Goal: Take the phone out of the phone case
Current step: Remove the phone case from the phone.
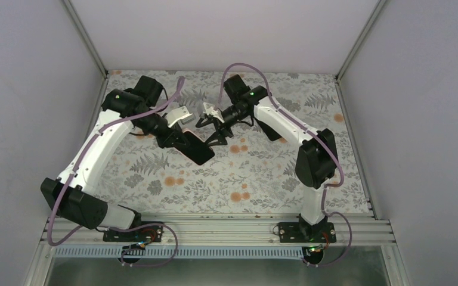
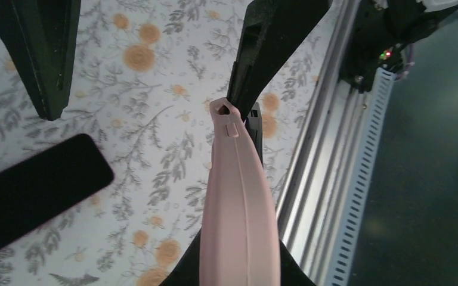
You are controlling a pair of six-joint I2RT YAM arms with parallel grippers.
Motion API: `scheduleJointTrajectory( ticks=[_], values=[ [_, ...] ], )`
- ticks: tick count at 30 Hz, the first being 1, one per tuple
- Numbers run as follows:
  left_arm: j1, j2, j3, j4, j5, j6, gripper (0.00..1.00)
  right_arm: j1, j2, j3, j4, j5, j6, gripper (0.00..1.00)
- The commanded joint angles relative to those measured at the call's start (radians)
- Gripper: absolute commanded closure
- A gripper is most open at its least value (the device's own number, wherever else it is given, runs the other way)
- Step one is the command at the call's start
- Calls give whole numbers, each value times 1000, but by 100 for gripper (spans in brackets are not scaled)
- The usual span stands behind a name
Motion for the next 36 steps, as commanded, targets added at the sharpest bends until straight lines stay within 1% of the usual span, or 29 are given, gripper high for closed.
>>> scheduleJointTrajectory(
  ticks=[1,4,7,9,11,14,16,19,21,22,26,28,31,33,36],
  values=[
    [93,24,127,970,-47,-144,98,185,-30,-54,-321,-380,-179,13],
    [113,9,119,991,-49,-145,98,185,-41,-70,-329,-402,-184,17],
    [121,-3,115,1006,-41,-125,98,188,-53,-87,-329,-420,-167,24],
    [121,-6,102,1016,-50,-103,98,196,-65,-90,-329,-433,-152,30],
    [123,-9,86,1030,-68,-83,98,204,-79,-89,-329,-443,-135,39],
    [123,-1,83,1024,-67,-64,98,209,-93,-86,-328,-450,-110,49],
    [123,1,82,1018,-52,-59,98,209,-100,-77,-328,-438,-93,58],
    [123,12,82,1007,-28,-53,98,199,-93,-60,-328,-431,-60,77],
    [123,28,95,983,-7,-45,98,188,-93,-63,-328,-432,-60,94],
    [123,39,104,961,6,-43,98,182,-90,-62,-328,-436,-58,96],
    [122,92,159,862,77,-32,97,141,-74,-50,-328,-448,-31,97],
    [123,113,184,812,106,-8,88,118,-80,-50,-328,-453,-27,97],
    [122,134,206,763,113,17,78,85,-97,-64,-328,-468,-35,97],
    [121,144,215,737,128,31,65,67,-105,-79,-328,-472,-38,97],
    [123,170,250,701,164,35,54,42,-114,-91,-328,-482,-38,97]
  ],
)
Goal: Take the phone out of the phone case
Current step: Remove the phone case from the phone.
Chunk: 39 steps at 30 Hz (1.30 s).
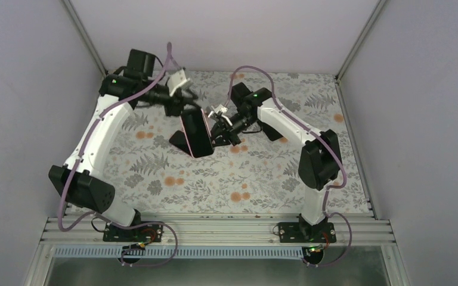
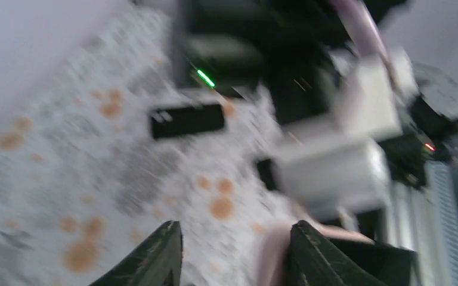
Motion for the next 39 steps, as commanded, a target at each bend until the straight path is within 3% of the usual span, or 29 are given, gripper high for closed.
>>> scheduleJointTrajectory(
  ticks=[1,5,15,18,21,23,25,30,35,39],
  values=[
    [56,57,99,433,-56,7,52,57,-93,-31,-144,-199,-58,97],
    [58,62,99,415,-73,24,48,-19,-104,-43,-144,-244,-58,97],
    [62,-15,33,424,-158,58,22,-247,-9,68,-129,-266,50,97],
    [59,-78,-4,494,-227,41,10,-304,17,102,23,-209,243,97],
    [22,-147,-87,612,-353,46,0,-353,-9,53,341,-74,612,97],
    [-40,-187,-178,697,-479,98,0,-378,-46,7,543,52,802,97],
    [-111,-218,-285,808,-652,151,0,-395,-47,15,639,157,922,97],
    [-239,-210,-425,1030,-848,190,0,-396,16,176,588,313,1002,97],
    [-373,-113,-467,1251,-1060,261,0,-381,1,178,614,360,1043,97],
    [-435,-34,-449,1364,-1077,282,0,-370,-29,163,630,362,1059,97]
  ],
)
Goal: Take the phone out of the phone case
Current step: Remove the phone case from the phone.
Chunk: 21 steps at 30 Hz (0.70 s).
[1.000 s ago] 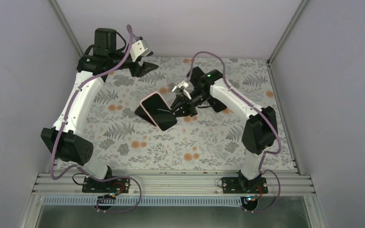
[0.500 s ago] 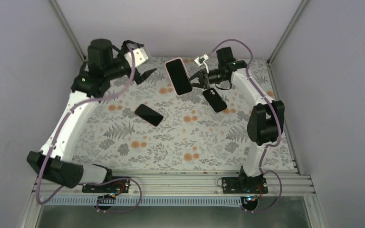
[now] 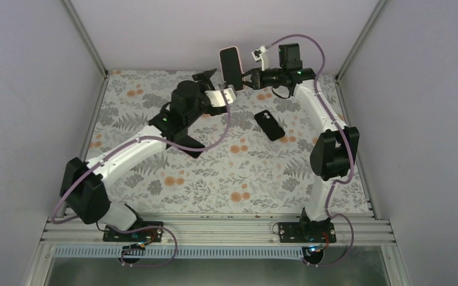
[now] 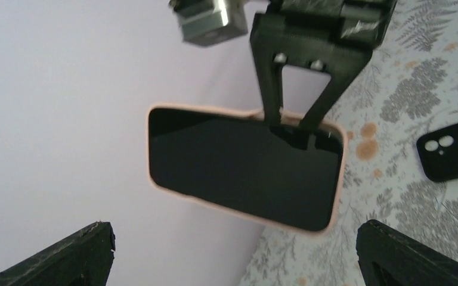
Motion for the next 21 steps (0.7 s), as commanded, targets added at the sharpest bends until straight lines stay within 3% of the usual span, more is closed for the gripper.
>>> scheduleJointTrajectory(
  ticks=[1,10,21],
  values=[
    [-66,72,31,225,-120,52,0,19,-59,5,73,4,60,97],
    [-107,245,198,193,-137,-18,0,19,-128,-49,95,5,66,97],
    [-102,292,233,215,-189,-16,0,18,-190,-96,130,-2,82,97]
  ],
)
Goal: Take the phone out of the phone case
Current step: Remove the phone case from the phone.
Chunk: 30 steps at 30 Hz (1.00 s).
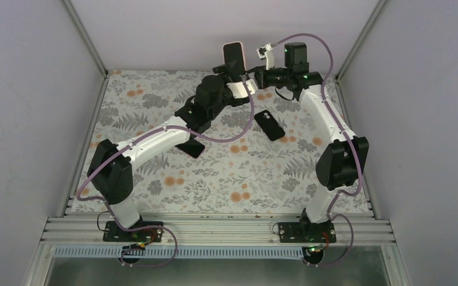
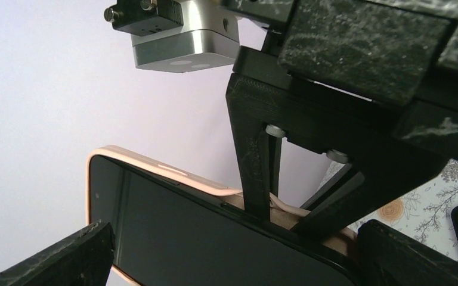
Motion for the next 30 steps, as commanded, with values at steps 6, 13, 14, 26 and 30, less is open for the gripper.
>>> scheduleJointTrajectory(
  ticks=[6,13,14,26,30],
  values=[
    [26,30,8,94,-145,14,4,9,-78,-20,72,-55,23,97],
    [47,-13,-88,233,-238,61,16,7,-79,-30,75,-55,29,97],
    [48,-16,-97,255,-254,72,19,7,-77,-32,77,-57,30,97],
    [47,50,-231,827,-399,380,37,25,-61,-111,117,-276,65,97],
    [44,122,-189,1005,-405,496,57,48,-46,-149,126,-365,53,97]
  ],
)
